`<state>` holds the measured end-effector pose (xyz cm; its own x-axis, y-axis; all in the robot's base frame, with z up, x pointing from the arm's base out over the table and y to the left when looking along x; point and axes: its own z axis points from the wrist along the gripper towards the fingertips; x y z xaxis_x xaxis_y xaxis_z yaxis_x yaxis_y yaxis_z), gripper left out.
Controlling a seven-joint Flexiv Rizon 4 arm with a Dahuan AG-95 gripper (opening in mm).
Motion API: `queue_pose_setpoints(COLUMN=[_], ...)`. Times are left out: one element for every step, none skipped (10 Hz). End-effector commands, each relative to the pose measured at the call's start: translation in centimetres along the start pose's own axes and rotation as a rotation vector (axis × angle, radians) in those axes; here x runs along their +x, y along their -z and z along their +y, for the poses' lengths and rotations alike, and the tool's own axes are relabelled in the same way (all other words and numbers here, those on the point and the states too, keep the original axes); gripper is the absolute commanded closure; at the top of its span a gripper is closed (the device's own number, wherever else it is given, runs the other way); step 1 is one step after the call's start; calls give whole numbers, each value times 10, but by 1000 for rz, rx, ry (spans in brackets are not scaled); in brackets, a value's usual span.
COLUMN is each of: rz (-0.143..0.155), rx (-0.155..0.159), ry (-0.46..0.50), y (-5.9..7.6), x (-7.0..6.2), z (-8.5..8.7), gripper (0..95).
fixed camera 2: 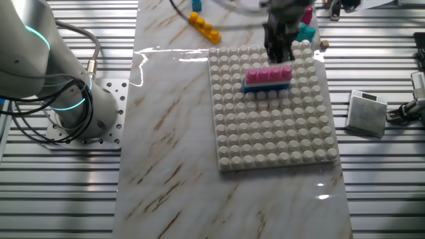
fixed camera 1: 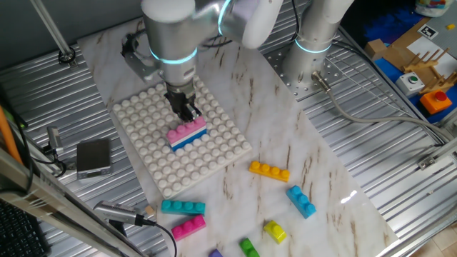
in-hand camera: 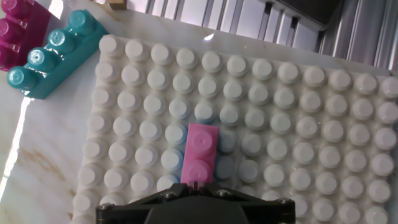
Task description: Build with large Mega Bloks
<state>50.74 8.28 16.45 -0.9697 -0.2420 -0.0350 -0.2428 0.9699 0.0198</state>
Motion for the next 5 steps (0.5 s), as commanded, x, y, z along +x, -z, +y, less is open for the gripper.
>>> queue_pose_setpoints(rz=[7,8,7,6,10], rx=[0,1,0,0,1], ry=[6,14,25,26,32], y=[-4,-2,-2,-2,-2], x=[-16,-19,-21,-21,-21], z=[0,-1,0,0,1], gripper=[950,950,950,950,950])
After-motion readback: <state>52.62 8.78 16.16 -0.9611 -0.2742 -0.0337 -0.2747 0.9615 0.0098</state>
